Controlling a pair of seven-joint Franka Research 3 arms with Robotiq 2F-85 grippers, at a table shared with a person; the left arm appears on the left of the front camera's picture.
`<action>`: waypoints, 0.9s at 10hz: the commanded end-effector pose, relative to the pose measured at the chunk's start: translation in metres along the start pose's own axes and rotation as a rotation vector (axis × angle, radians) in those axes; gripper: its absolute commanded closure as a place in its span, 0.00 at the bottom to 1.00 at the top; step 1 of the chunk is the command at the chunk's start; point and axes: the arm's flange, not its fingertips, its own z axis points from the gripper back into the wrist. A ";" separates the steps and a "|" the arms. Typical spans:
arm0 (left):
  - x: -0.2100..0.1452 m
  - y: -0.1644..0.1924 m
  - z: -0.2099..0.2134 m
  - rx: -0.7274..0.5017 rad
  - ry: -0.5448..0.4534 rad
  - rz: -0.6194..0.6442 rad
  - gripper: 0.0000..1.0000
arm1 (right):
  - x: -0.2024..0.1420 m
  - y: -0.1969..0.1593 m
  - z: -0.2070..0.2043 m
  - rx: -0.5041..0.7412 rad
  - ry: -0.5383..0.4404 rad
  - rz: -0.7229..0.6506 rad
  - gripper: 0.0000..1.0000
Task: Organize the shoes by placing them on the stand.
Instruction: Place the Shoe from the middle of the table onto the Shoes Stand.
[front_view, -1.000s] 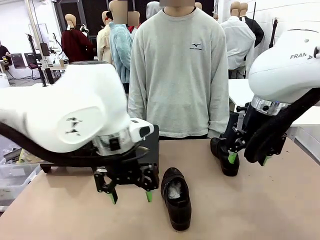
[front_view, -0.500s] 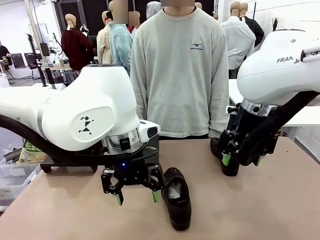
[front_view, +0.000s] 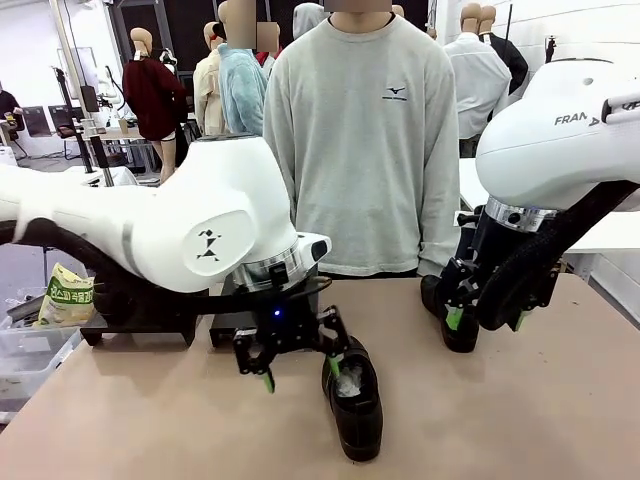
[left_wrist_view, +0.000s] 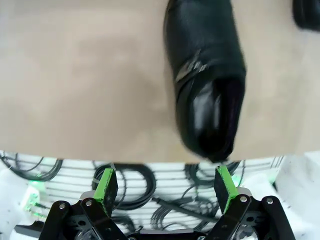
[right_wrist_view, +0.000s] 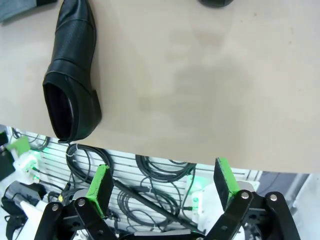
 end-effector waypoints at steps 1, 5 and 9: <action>0.010 -0.023 -0.017 -0.004 -0.029 0.030 0.00 | 0.004 0.000 0.003 -0.017 0.013 0.002 0.00; 0.008 -0.040 -0.054 0.091 -0.035 -0.008 0.00 | 0.004 0.000 0.003 -0.017 0.013 0.002 0.00; 0.008 -0.045 -0.093 0.150 -0.042 -0.003 0.00 | 0.004 0.000 0.003 -0.017 0.013 0.002 0.00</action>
